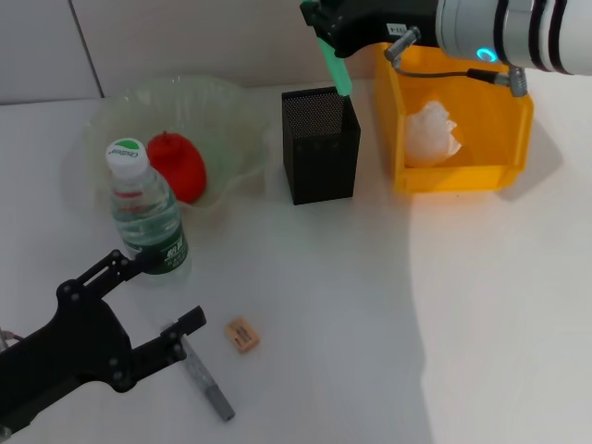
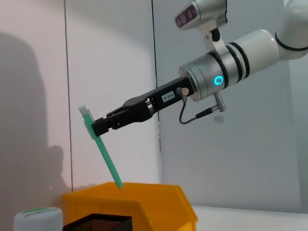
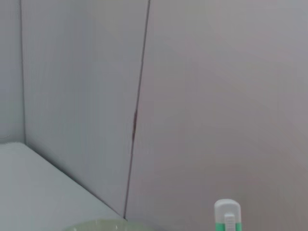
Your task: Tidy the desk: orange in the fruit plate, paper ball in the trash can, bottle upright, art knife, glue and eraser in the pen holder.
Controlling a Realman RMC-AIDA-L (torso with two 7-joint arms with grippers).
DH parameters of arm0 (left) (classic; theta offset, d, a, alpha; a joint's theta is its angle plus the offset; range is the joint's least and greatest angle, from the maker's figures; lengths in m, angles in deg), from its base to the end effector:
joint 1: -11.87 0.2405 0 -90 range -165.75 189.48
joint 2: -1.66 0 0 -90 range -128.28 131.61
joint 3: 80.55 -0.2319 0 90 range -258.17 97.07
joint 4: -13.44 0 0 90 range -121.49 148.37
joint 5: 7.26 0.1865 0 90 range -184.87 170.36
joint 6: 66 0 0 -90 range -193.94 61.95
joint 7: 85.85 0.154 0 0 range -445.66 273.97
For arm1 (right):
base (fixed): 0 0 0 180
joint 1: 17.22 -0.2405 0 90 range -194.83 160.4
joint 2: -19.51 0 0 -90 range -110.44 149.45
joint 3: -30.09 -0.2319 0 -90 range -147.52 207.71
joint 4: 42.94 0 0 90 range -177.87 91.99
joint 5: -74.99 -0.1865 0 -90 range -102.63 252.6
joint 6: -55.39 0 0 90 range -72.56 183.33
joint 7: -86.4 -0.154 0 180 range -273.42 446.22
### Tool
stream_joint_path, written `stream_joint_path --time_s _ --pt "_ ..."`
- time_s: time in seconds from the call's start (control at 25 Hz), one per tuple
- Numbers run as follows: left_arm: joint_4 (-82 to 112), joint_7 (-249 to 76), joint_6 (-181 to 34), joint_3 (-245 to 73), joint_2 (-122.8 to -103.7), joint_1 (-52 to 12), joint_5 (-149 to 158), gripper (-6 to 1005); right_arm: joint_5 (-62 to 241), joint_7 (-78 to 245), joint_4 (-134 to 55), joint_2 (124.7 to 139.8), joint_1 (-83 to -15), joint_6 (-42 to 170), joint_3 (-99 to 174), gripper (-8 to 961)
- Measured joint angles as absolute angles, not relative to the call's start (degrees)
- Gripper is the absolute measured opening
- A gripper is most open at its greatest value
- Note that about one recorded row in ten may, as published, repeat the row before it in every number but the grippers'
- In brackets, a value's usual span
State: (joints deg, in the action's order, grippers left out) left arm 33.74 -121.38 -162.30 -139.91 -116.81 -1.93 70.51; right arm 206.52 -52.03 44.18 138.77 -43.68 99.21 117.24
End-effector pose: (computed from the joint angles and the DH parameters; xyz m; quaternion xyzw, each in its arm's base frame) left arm -0.2491 0.2188 -0.0137 -0.8861 -0.0667 -0.3856 0.2482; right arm 0.0870 0.3754 0.0285 -0.8970 0.1644 0.1517 0.3813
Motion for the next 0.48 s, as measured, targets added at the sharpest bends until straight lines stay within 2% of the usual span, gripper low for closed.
stream_joint_path --time_s 0.48 --pt "33.8 -121.3 -162.3 -140.0 -116.81 -1.9 70.6 805 180.4 -26.4 30.0 138.83 -43.4 91.2 117.2 245"
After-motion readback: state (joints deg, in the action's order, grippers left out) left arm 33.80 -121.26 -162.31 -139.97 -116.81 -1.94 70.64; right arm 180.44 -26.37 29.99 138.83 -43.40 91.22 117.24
